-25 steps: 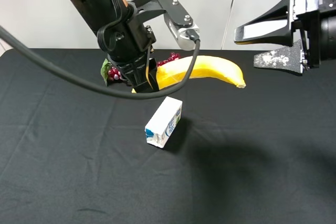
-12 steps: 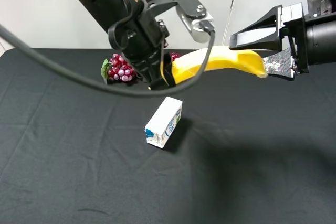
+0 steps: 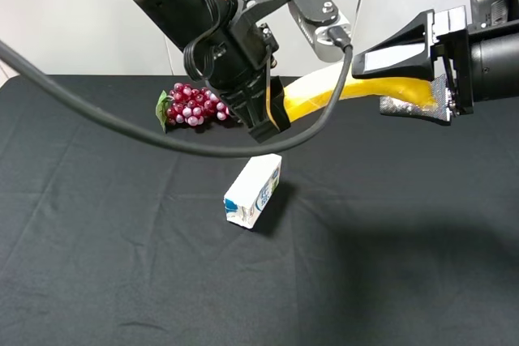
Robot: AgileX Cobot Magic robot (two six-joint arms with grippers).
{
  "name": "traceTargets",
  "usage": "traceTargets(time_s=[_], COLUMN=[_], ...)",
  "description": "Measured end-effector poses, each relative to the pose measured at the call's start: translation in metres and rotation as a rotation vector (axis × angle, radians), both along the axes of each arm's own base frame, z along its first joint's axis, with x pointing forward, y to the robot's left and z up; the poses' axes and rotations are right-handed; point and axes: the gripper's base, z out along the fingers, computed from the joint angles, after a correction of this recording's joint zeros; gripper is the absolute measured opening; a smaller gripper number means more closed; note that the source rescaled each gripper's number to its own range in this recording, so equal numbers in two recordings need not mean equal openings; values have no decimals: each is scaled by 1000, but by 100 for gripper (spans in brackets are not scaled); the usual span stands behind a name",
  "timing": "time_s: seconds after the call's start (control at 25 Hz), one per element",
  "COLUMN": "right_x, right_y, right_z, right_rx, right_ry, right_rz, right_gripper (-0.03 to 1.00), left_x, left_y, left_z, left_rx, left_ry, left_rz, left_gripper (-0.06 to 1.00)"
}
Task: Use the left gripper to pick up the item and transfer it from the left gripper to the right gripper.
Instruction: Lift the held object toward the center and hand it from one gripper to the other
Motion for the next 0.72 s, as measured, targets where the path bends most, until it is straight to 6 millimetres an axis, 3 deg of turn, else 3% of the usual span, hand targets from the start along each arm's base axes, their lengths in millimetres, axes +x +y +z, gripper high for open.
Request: traceTargets(time_s=[0.08,0.2,0.28,0.32,0.36,0.72], right_x=[0,1,0,0,0,1], right_y=[0,1,1,1,2,2], right_z=[0,2,3,3,4,5], right_rx=[7,26,32,32,43,46], right_ry=[1,-10,-17,-17,-18,-20], right_rz=[5,-1,4,4,7,6], right_gripper=[100,53,10,10,2,2], left_x=[0,0,0,0,0,1], left_y=[0,0,0,0,0,-1], left_z=[0,0,0,0,0,0], left_rx=[-1,-1,-2,0,1,-5], left_ry=[-1,-2,-2,-4,-3,-12], left_rz=[1,0,0,-1,-1,2], left_gripper=[0,0,0,0,0,0])
